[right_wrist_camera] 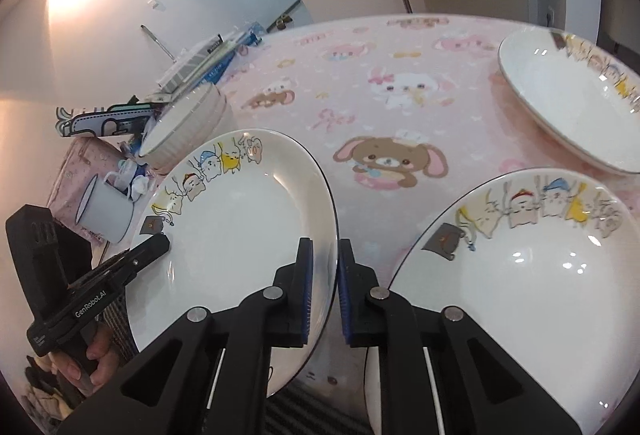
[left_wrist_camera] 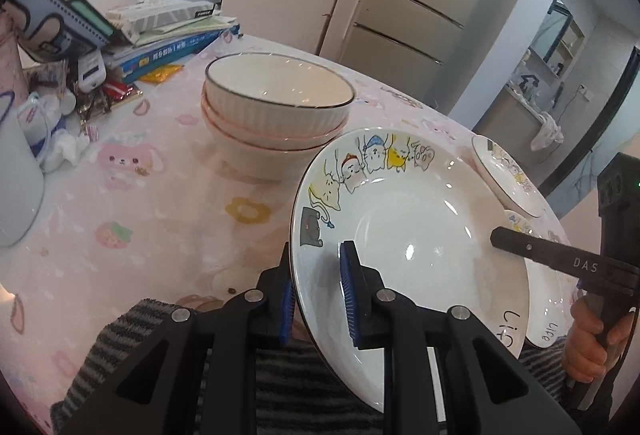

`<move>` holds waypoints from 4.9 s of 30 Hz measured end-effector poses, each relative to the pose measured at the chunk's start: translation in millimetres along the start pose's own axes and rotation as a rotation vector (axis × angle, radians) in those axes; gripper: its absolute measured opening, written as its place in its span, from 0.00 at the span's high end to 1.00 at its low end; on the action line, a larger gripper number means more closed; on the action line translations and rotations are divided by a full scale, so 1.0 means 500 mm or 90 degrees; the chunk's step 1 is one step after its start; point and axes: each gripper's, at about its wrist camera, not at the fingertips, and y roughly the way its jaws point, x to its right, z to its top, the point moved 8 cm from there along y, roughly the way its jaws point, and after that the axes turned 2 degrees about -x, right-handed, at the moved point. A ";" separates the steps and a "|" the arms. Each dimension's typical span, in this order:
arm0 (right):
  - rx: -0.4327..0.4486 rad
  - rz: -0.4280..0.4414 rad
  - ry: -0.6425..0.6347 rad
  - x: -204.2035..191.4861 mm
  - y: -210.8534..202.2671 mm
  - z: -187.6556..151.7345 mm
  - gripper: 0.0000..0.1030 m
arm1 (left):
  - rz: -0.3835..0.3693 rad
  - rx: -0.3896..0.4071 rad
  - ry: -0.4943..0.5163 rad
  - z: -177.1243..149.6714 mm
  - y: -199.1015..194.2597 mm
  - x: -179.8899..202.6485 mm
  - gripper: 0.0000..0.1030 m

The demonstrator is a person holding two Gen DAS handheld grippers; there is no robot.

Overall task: Organize plates and bowls
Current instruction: 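Lift and carry the plate with both tools over another cartoon-rim plate, then lower the plate onto the other plate and open both tools, then raise both tools and move them toward the third cartoon-rim plate, then close the left tool on the third plate rim while the right tool grips it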

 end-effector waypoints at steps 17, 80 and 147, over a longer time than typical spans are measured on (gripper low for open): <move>0.095 -0.116 0.086 0.107 -0.279 -0.067 0.88 | -0.090 0.020 0.125 0.011 -0.082 0.297 0.79; 0.104 -0.233 0.136 0.316 -0.229 -0.155 0.83 | 0.080 -0.039 0.290 -0.103 0.165 0.441 0.69; 0.030 -0.201 0.278 0.610 -0.168 0.189 0.50 | -0.054 -0.157 0.168 0.225 0.428 0.533 0.03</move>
